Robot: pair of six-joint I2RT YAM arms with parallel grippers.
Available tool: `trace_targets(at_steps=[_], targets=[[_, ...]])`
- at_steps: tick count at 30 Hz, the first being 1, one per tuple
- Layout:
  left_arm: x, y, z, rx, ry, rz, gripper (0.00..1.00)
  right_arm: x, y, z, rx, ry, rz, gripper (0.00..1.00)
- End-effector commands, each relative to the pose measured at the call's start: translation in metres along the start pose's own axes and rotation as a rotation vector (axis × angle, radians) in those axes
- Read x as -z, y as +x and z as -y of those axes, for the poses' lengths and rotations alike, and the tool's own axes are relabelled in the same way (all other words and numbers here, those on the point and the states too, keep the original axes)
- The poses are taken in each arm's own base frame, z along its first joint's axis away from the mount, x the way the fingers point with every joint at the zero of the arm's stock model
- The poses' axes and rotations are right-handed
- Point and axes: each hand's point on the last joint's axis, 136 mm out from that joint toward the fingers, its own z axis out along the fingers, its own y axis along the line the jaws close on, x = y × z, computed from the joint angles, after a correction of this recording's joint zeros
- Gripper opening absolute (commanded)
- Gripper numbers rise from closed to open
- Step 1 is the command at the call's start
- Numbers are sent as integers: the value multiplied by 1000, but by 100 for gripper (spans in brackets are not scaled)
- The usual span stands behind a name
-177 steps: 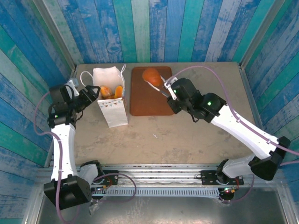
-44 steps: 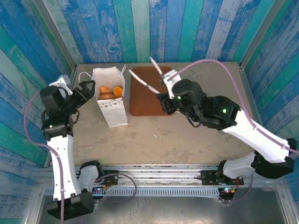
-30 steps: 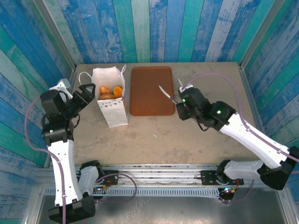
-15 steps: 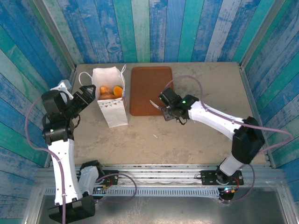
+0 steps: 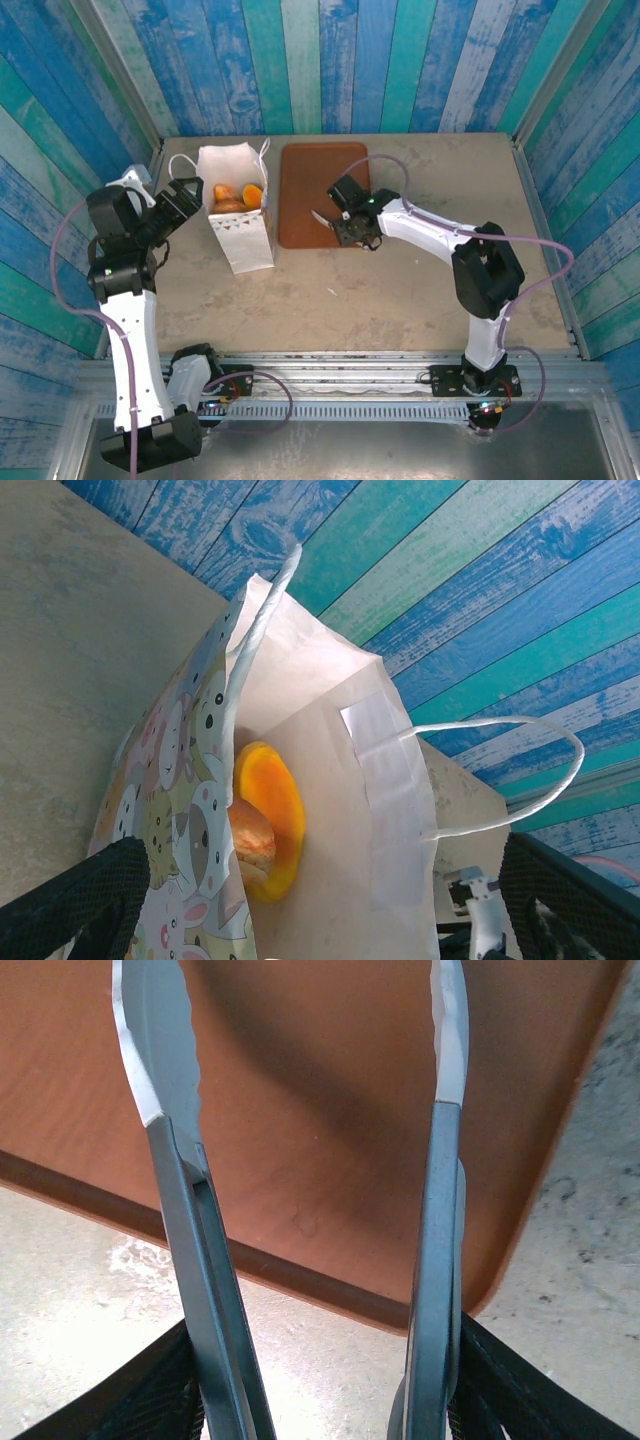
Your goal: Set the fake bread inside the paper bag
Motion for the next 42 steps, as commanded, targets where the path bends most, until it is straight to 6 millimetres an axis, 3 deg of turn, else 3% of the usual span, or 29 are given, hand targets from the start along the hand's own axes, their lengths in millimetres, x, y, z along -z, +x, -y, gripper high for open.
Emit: trace_targets(at_steps=[1,12,20,26,33,36,42], targets=[[2,-8,4,-28,-2,23,94,-9,6,-1,1,-7,-22,61],[-1,-11,12,-11,57,33,94,-24,53,10,-40,14,-118,74],[4,-14,20,10,81,39,94,-12,53,12,-49,11,-92,85],[15,-21,36,-54,120,62,94,22,41,21,-43,13,-8,100],[31,-54,41,-154,26,166,94,90,32,38,-79,-8,147,100],[38,-69,29,-192,-74,238,94,121,31,54,-115,-12,211,100],[42,-92,-35,-229,-414,359,94,174,44,107,-209,33,344,100]])
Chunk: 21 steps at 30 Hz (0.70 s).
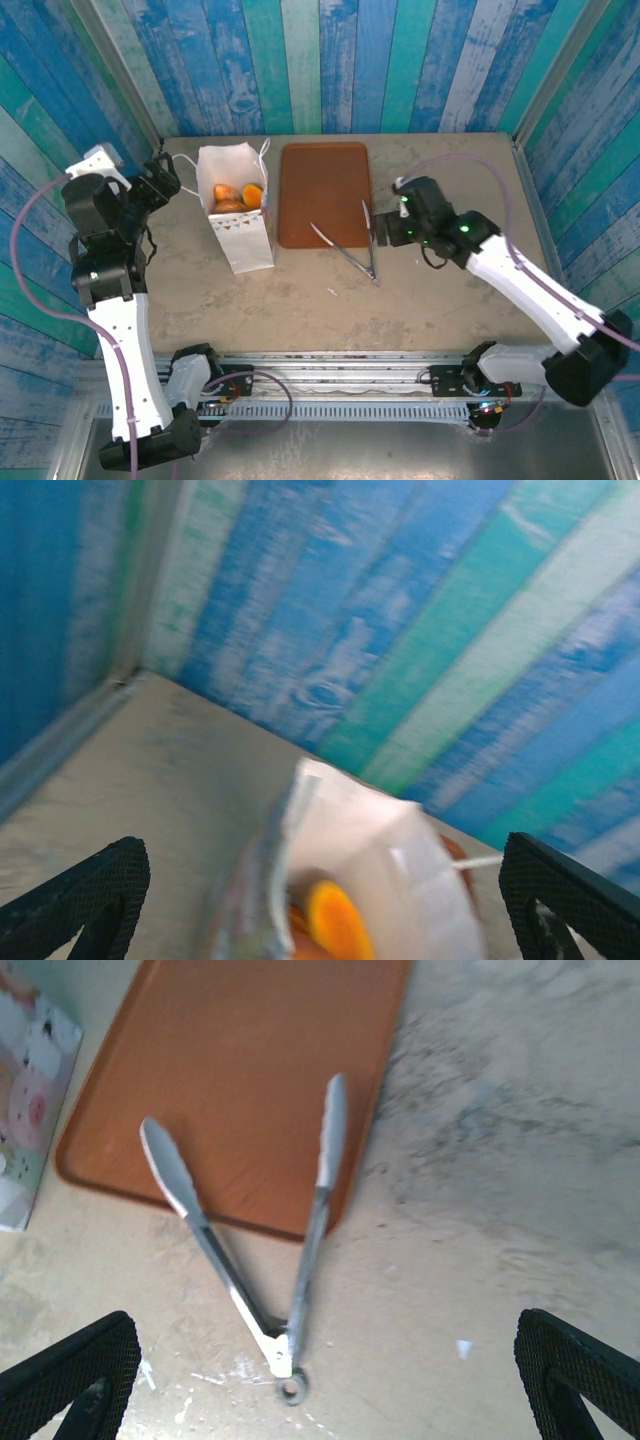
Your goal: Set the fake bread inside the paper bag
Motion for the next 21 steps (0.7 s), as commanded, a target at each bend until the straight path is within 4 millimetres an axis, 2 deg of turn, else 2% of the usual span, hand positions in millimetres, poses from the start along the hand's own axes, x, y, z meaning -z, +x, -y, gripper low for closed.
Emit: trace_targets(at_steps=[1,5,8,11,16,21], targets=[[-10,-2,-51,-64,-251,46,94,24,9,40,-17,80,24,100],[-23,3,-83,-14,-364,71,94,52,11,83,-52,156,82,100],[-30,10,-104,55,-427,107,94,61,18,107,-56,214,79,100],[-39,24,-122,99,-456,103,94,62,26,123,-48,258,59,100],[-59,69,-135,103,-393,85,94,54,34,135,2,273,37,100],[-67,117,-157,69,-409,36,94,53,30,149,56,337,110,100]])
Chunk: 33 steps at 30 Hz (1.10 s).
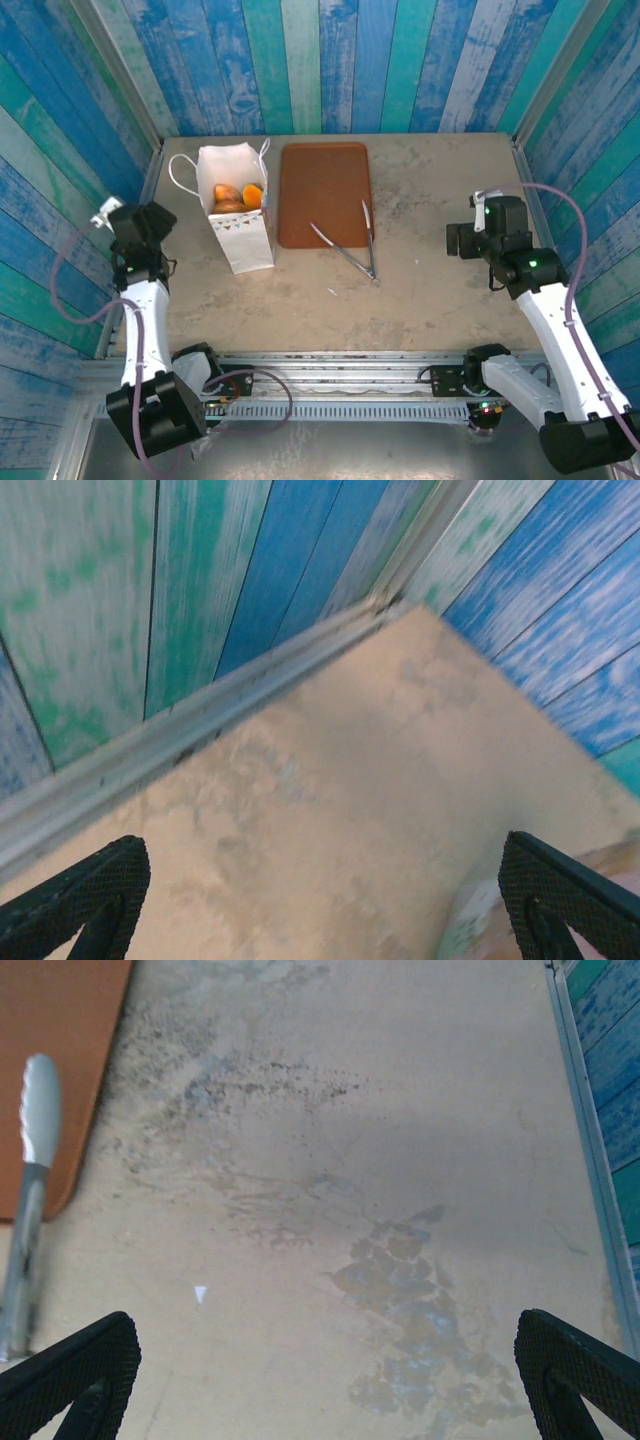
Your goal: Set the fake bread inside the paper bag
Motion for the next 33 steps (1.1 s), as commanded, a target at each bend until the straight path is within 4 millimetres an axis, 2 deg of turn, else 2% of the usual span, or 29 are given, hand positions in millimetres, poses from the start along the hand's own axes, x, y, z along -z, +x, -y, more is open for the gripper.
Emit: trace_targets(at_steps=[1,5,7,10,14,18,24,30,33], targets=[[-1,-8,6,-7,52,78,94,3,-13,10,32,44,109,100],[-16,19,10,1,99,36,94,-3,-12,10,-36,46,244,100],[-22,30,12,-24,93,28,94,-11,-9,16,-67,87,307,100],[-29,44,25,-95,111,25,94,-28,6,30,-90,185,313,100],[-37,58,32,-136,122,34,94,-54,16,34,-119,203,287,100],[-37,65,36,-164,156,73,94,-76,18,27,-148,180,246,100],[-36,66,36,-210,175,134,94,-112,12,22,-141,179,307,100],[-37,69,51,-235,259,164,94,-125,-5,15,-93,161,454,100],[-39,74,61,-272,293,173,94,-140,-3,11,-75,146,453,100]])
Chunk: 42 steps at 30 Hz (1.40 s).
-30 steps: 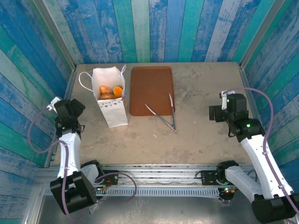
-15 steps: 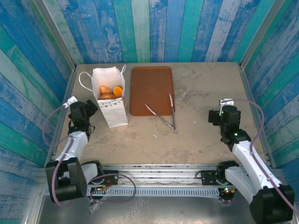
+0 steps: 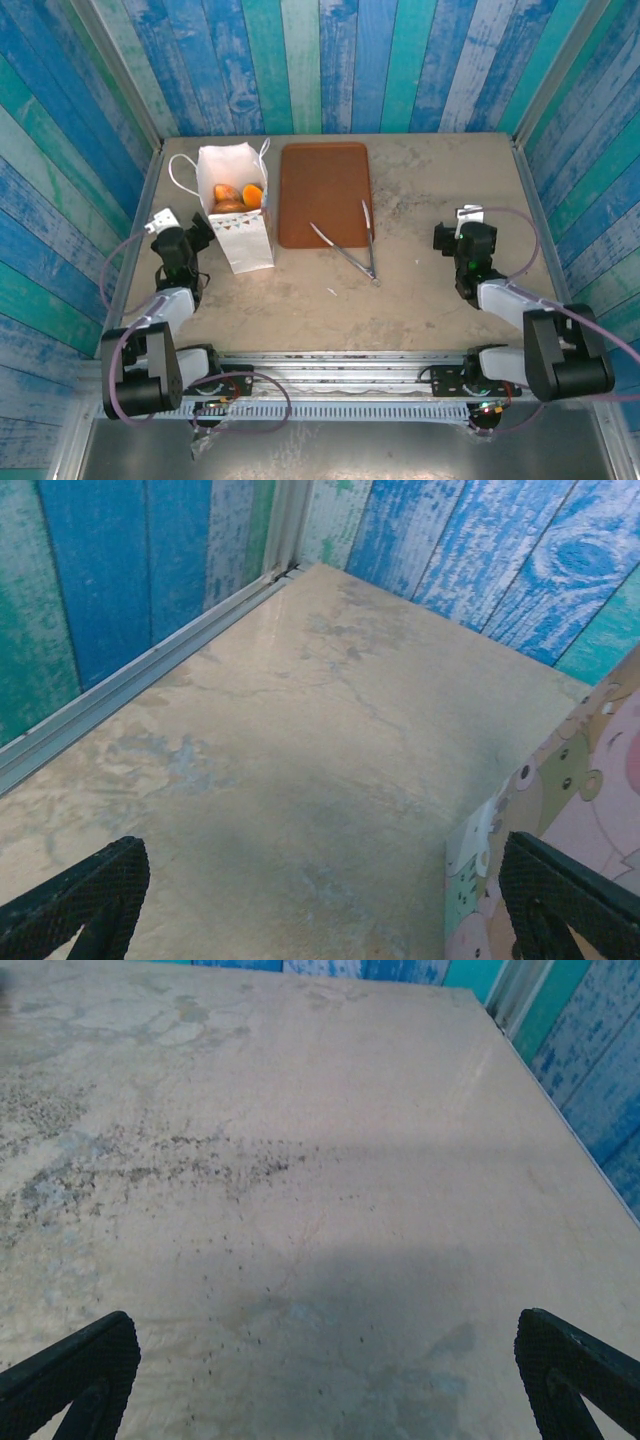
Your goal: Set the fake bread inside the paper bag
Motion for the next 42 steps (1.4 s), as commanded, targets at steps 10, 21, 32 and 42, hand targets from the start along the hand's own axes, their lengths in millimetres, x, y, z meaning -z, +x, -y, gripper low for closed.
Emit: trace_targets(at_steps=[10,21,32,42], targets=[[-6,-3,24,-102,122,130,94,-34,-12,-18,9,-91,84,100],[-1,2,35,-123,199,156,94,-34,-12,-18,9,-94,80,100],[8,12,46,-186,230,234,94,-34,-12,-18,9,-95,80,100],[-9,23,58,-235,233,134,94,-33,-12,-18,11,-95,82,100]])
